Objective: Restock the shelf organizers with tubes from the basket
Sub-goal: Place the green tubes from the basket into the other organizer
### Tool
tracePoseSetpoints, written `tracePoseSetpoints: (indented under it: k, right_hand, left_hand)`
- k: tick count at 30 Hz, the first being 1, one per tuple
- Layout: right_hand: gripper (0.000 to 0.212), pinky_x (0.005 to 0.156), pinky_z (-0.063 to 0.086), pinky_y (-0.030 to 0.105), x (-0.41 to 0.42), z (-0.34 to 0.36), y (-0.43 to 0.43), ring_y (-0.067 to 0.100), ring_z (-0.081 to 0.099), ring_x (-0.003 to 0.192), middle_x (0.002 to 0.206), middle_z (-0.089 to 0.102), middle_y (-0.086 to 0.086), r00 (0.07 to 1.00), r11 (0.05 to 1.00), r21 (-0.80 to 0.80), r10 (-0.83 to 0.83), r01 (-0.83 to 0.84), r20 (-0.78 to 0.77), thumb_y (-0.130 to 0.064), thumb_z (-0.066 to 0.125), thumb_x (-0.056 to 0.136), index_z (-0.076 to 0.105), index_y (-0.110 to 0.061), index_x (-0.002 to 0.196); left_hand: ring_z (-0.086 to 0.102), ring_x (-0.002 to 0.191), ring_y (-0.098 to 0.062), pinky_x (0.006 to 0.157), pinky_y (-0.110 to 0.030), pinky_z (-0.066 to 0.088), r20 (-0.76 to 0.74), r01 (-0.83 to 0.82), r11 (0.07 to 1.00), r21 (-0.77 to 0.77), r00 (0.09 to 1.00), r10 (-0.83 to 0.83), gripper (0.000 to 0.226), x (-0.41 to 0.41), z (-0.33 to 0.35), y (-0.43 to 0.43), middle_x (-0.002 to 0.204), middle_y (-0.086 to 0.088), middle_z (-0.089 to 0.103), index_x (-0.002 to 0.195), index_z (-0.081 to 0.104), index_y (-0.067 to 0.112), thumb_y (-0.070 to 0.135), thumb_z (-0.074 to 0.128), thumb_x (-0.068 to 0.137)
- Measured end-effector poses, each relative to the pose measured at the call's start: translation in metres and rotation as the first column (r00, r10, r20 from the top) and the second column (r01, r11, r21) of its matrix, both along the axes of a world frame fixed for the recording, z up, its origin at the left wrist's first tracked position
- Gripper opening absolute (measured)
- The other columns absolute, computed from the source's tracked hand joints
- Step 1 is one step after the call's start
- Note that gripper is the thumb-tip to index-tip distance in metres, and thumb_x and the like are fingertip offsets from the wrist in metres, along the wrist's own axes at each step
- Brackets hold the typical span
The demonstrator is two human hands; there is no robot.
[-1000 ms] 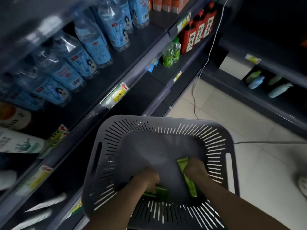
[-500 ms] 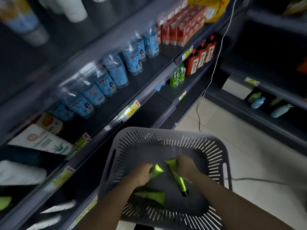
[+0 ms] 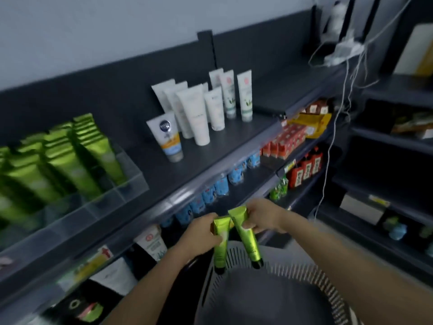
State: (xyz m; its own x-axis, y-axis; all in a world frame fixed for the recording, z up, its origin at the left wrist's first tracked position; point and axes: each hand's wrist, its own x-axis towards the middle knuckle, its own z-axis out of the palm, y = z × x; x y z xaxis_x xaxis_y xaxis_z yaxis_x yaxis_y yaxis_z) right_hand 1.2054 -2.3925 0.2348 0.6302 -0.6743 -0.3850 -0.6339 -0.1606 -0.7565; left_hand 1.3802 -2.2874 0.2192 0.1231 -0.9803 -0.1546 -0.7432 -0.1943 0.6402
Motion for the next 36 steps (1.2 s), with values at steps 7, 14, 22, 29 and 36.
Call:
tracePoseSetpoints:
  k: [7,14,22,29,36]
  right_hand:
    - [0.016,0.066,0.059,0.031,0.053,0.116,0.025,0.015,0.062,0.066,0.07,0.062,0.004,0.941,0.997,-0.08,0.012,0.016,0.338,0.003,0.067,0.081,0.068,-0.012,0.075]
    - [0.017,0.065,0.059,0.027,0.118,0.195,0.076,0.016,0.069,0.072,0.083,0.068,0.015,0.883,0.971,-0.238,0.14,-0.033,0.448,0.002,0.069,0.078,0.065,0.009,0.093]
    - [0.016,0.066,0.055,0.041,0.215,0.217,0.127,0.022,0.06,0.067,0.072,0.061,0.006,0.834,0.825,-0.564,0.334,-0.034,0.439,-0.007,0.075,0.07,0.061,-0.008,0.079]
    - [0.033,0.072,0.048,0.03,0.28,0.203,0.143,0.02,0.058,0.08,0.086,0.061,0.001,0.833,0.801,-0.598,0.318,0.018,0.452,-0.011,0.079,0.071,0.064,-0.016,0.1]
    - [0.05,0.066,0.039,0.021,0.311,0.166,0.148,0.013,0.05,0.085,0.115,0.061,0.01,0.901,0.79,-0.608,0.32,-0.081,0.295,-0.013,0.074,0.08,0.055,-0.011,0.126]
  left_hand:
    - [0.065,0.064,-0.019,0.06,-0.033,0.052,-0.02,-0.153,0.947,-0.283,0.988,0.153,0.013,0.055,0.11,0.035,0.068,-0.007,0.066,0.074,0.06,0.012,0.013,0.072,0.069]
    - [0.066,0.064,-0.019,0.065,-0.04,0.056,-0.043,-0.294,0.838,-0.459,0.95,0.31,0.026,0.108,0.197,0.103,0.067,-0.009,0.064,0.081,0.064,0.003,0.025,0.075,0.078]
    - [0.053,0.085,-0.012,0.072,-0.022,0.036,0.201,-0.363,0.707,-0.606,0.791,0.578,0.054,0.182,0.231,0.169,0.098,0.005,0.054,0.123,0.059,0.012,0.03,0.077,0.076]
    - [0.05,0.065,-0.008,0.055,-0.02,0.034,0.245,-0.381,0.691,-0.614,0.741,0.626,0.024,0.217,0.216,0.191,0.072,0.011,0.051,0.097,0.057,0.02,0.021,0.074,0.079]
    - [0.05,0.076,-0.011,0.058,-0.017,0.034,0.243,-0.415,0.731,-0.543,0.755,0.609,0.03,0.238,0.185,0.192,0.088,0.001,0.057,0.109,0.059,0.01,0.016,0.071,0.083]
